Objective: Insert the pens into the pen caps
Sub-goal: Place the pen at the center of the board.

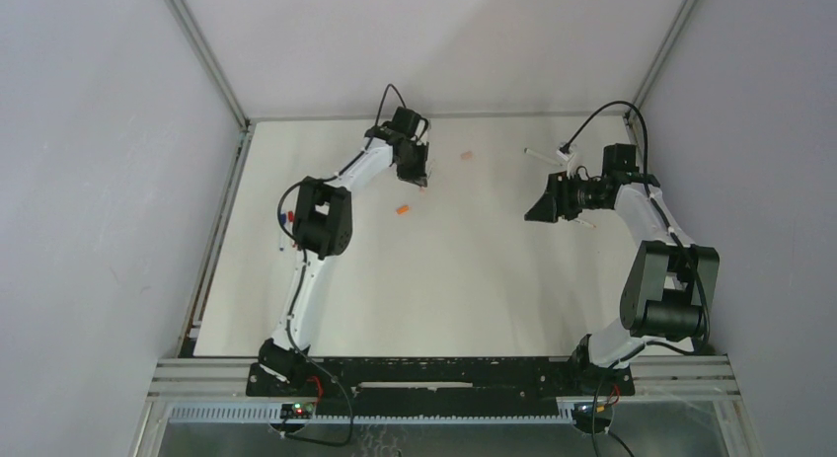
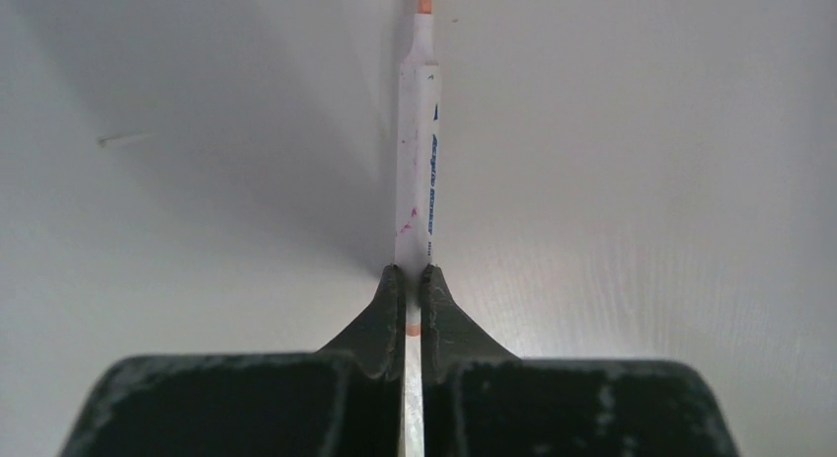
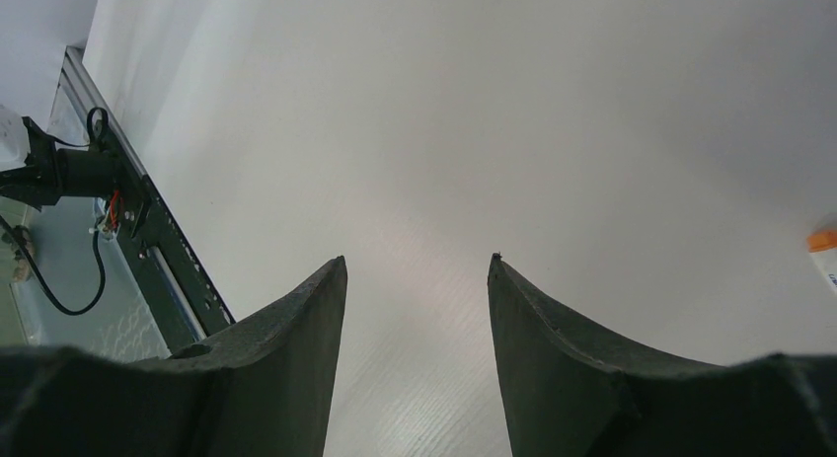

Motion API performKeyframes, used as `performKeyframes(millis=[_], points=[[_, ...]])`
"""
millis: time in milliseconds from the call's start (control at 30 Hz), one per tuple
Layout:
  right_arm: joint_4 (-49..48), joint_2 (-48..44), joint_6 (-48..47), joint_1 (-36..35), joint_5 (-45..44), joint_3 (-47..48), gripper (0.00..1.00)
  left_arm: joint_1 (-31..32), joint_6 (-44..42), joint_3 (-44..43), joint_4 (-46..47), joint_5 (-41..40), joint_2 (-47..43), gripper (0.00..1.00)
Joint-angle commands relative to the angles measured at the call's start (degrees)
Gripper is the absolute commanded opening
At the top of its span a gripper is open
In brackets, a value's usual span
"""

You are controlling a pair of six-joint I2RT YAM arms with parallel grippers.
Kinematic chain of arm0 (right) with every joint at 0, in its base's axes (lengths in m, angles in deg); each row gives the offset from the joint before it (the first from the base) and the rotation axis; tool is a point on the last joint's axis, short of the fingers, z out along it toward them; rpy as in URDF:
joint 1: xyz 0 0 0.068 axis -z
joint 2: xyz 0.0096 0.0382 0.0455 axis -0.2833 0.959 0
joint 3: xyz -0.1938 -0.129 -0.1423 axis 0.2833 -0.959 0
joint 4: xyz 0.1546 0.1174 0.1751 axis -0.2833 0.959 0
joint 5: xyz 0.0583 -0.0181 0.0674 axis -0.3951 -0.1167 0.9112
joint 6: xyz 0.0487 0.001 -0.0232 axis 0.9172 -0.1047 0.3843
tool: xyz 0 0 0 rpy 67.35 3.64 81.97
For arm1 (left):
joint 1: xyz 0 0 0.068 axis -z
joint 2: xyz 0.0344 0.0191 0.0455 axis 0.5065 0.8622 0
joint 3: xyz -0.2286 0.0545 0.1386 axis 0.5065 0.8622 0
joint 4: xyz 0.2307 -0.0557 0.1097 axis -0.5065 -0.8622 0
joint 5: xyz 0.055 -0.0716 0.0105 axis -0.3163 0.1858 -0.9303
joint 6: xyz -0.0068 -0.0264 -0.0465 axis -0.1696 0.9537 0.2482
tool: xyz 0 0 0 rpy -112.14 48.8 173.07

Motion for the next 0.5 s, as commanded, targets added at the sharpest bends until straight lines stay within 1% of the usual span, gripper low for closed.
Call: performKeyframes(millis=[0,100,233,333,467], points=[[-0.98,-2.75,0.67,0.86,1.85,0.18,0.62,-0.26,4.41,-4.72,1.73,5.72,2.02,0.0],[-1.1,-2.28,0.73,0.96,2.08,0.18,0.62,-0.64,7.83,-5.37,4.73,8.18,2.31,0.0],[-1.52,-1.48,1.0,0.87,2.58,0.21,0.62,-0.69,11.52,-7.22,5.47,10.41,3.58,0.01],[-1.6,-1.18,1.2,0.87,2.53,0.16,0.62,-0.66,13.13,-7.16,4.82,10.53,3.78,0.03],[-1.74,-0.63,1.41,0.13,2.45,0.22,0.62,-0.69,13.1,-5.82,3.42,9.38,2.17,0.07]])
